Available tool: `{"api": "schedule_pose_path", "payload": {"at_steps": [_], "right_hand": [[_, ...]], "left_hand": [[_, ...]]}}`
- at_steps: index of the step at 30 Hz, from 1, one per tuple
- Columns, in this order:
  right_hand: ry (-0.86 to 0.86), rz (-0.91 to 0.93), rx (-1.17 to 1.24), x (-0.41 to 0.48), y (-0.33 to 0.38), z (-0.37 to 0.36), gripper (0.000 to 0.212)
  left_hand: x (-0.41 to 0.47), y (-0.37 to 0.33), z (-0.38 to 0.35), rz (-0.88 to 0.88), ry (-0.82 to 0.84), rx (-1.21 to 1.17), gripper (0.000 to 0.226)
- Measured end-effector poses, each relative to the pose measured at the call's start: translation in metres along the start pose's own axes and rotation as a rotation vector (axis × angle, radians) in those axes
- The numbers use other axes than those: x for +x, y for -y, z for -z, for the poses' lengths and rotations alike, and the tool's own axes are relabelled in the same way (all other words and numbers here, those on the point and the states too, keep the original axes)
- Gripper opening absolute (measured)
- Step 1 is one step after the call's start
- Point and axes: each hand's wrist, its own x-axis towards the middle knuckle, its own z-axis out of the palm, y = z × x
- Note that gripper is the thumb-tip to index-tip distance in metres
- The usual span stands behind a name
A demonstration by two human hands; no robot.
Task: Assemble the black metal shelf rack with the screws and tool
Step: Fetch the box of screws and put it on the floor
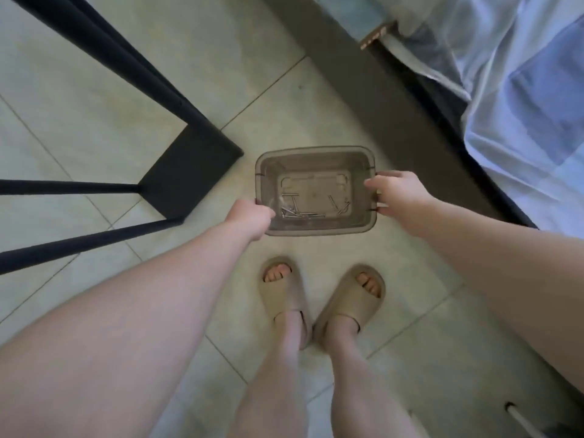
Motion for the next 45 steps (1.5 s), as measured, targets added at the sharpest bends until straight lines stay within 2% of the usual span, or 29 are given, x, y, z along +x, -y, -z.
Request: {"api": "schedule_pose_path", "payload": {"at_steps": [1, 4, 7, 10, 13, 15, 17, 18, 20, 25, 32, 39, 45], "right_hand": [[-0.003, 0.001, -0.005, 0.019, 0.0, -0.005, 0.046], [0.003, 0.005, -0.027, 0.068, -0.001, -0.018, 0.034], [0.046, 0.028, -0.007, 0.103, 0.0, -0.027, 0.033], [0.066, 0.068, 0.011, 0.117, 0.001, -0.031, 0.016], [0.101, 0.049, 0.042, 0.111, 0.005, -0.032, 0.002], [0.107, 0.028, 0.042, 0.099, 0.01, -0.029, 0.014], [0.105, 0.022, 0.037, 0.08, 0.017, -0.023, 0.047], [0.103, 0.03, 0.023, 0.067, 0.021, -0.02, 0.056], [0.105, 0.056, -0.023, 0.037, 0.033, -0.013, 0.062], [0.102, 0.137, -0.162, -0.071, 0.07, 0.01, 0.064], [0.09, 0.384, -0.604, -0.265, 0.13, 0.056, 0.062], [0.064, 0.762, -1.024, -0.406, 0.165, 0.097, 0.071], [0.095, 1.062, -1.221, -0.458, 0.179, 0.109, 0.077]], "left_hand": [[0.016, -0.004, -0.006, -0.006, -0.004, 0.002, 0.002], [0.064, -0.01, -0.024, -0.019, -0.01, -0.006, 0.018], [0.095, -0.013, -0.034, -0.029, -0.037, -0.037, 0.013], [0.11, -0.012, -0.036, -0.033, -0.045, -0.069, 0.012], [0.107, -0.009, -0.032, -0.03, -0.038, -0.076, 0.022], [0.097, -0.01, -0.026, -0.049, -0.036, -0.063, 0.03], [0.08, -0.014, -0.018, -0.089, -0.02, -0.032, 0.039], [0.069, -0.016, -0.013, -0.108, -0.008, -0.013, 0.049], [0.04, -0.02, -0.002, -0.118, 0.02, 0.037, 0.063], [-0.07, -0.036, 0.039, -0.18, 0.03, 0.099, 0.062], [-0.259, -0.055, 0.108, -0.353, -0.027, 0.339, 0.069], [-0.409, -0.059, 0.162, -0.565, -0.255, 0.491, 0.072], [-0.495, -0.038, 0.184, -0.548, -0.528, 0.487, 0.075]]}}
